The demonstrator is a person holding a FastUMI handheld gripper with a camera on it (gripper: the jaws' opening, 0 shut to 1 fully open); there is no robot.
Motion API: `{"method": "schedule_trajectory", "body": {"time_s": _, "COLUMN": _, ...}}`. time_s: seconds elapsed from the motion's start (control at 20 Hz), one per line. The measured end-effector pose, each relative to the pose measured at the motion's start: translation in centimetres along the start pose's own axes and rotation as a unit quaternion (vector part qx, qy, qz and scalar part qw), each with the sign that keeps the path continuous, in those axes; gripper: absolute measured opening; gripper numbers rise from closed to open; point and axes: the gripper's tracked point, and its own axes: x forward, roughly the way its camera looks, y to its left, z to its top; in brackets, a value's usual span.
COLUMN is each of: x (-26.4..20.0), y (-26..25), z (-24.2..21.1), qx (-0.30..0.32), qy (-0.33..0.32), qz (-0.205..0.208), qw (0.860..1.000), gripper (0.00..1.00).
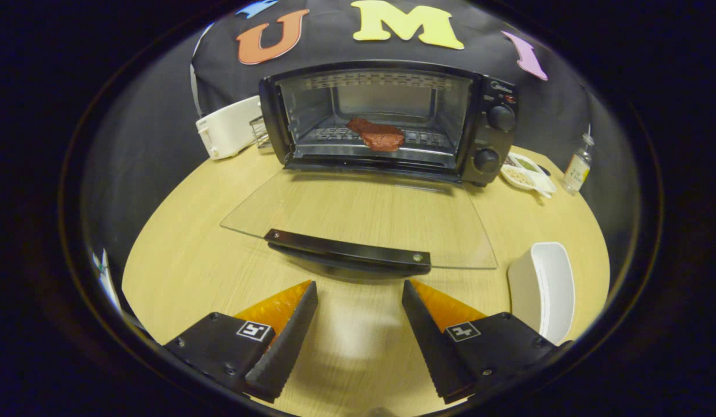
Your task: Open the toaster oven, put the food inside, and close the toaster oven door.
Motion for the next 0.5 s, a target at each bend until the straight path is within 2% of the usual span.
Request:
{"method": "schedule_trajectory", "body": {"time_s": 0.25, "x": 0.0, "y": 0.1, "z": 0.9, "qx": 0.001, "qy": 0.001, "qz": 0.005, "qw": 1.0, "gripper": 0.95}}
{"method": "schedule_trajectory", "body": {"time_s": 0.5, "x": -2.2, "y": -0.3, "z": 5.5, "qx": 0.007, "qy": -0.032, "qz": 0.013, "qw": 0.999, "gripper": 0.95}}
